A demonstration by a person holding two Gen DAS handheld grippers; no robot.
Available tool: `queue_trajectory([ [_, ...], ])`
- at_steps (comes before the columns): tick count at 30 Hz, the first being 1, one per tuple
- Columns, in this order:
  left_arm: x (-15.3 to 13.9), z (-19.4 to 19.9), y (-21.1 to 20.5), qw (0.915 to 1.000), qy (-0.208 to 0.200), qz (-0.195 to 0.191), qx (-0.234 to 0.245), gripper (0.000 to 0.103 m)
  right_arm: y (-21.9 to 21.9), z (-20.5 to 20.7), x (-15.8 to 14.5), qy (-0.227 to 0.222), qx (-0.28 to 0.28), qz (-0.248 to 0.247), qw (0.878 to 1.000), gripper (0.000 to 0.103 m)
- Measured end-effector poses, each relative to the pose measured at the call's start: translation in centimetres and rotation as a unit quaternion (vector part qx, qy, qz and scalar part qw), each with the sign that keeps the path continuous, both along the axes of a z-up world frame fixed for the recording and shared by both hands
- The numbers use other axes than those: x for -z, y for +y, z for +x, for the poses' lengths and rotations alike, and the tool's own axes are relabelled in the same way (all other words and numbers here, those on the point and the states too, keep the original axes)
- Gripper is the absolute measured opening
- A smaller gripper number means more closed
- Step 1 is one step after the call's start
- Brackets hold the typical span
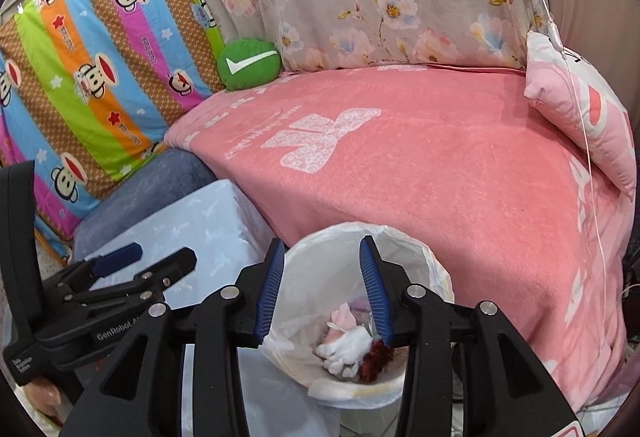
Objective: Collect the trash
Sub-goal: 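Pull both open tools back up from the bin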
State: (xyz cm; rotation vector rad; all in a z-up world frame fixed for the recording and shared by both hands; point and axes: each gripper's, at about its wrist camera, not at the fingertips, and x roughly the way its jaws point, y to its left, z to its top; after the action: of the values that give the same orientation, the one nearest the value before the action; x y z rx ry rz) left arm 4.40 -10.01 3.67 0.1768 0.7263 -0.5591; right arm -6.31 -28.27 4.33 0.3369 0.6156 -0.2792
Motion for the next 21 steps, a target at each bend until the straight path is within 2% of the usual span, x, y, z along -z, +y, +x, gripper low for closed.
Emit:
queue_trajectory([
  [4, 0.3, -0.5, 0.3, 0.9999, -0.006, 0.01, -0.008, 0.086, 0.8, -0.7, 0.5, 0.018, 0.009, -0.033, 0.999, 0.048],
  [18, 1.7, -2.0, 0.9, 0.9988, -0.007, 0.041, -0.028, 0.092, 2.4, -1.9, 2.8, 0.056, -0.003, -0.045, 0.997, 0.065],
  [20, 2.0, -2.2, 1.0, 0.9984, -0.004, 0.046, -0.031, 0.092, 2.6, -2.0, 3.0, 0.057, -0.006, -0.045, 0.997, 0.072],
  [21, 2.1, -2.2, 1.0, 0.9982, -0.003, 0.048, -0.035, 0.092, 2.7, -2.1, 3.1, 0.057, -0.01, -0.046, 0.997, 0.081],
])
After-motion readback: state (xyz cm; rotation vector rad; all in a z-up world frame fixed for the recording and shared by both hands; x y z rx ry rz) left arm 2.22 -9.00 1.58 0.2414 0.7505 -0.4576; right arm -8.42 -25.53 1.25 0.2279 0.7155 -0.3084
